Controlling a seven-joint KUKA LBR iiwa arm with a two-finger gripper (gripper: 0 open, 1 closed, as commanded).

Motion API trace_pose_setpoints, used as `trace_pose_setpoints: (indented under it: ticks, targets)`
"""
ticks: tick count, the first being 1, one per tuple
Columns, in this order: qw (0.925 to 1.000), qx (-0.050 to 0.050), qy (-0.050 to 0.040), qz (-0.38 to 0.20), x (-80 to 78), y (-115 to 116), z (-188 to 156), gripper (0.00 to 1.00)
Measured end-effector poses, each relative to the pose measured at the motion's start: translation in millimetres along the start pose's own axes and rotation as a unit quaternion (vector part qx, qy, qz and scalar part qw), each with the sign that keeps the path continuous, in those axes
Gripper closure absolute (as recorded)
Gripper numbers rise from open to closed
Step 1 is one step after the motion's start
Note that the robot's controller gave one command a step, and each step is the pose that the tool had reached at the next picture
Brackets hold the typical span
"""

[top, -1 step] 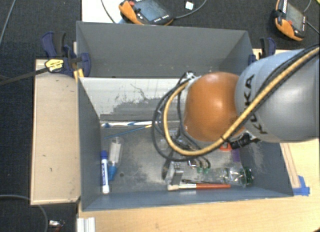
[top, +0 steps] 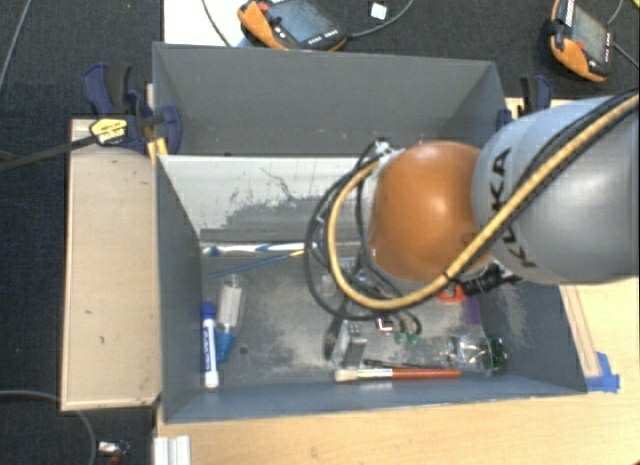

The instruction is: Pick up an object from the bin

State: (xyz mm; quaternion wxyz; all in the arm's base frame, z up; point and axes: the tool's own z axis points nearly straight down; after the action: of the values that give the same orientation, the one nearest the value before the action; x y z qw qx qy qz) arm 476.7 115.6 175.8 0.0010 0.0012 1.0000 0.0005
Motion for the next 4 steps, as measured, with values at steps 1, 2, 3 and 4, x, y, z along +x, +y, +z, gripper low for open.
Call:
trace_pose_setpoints:
  ticks: [1,2,3,4]
  targets:
    - [0.9829,0.0,-0.0028,-0.184,-85.7,-35,97,0.0]
    - [0.9657,0.0,-0.0006,-0.26,-49.6,-33,106,0.0]
    - [0.9475,0.0,0.0003,-0.32,-30.5,-12,106,0.0]
    - [0.962,0.0,-0.0036,-0.273,-47.1,-29,105,0.0]
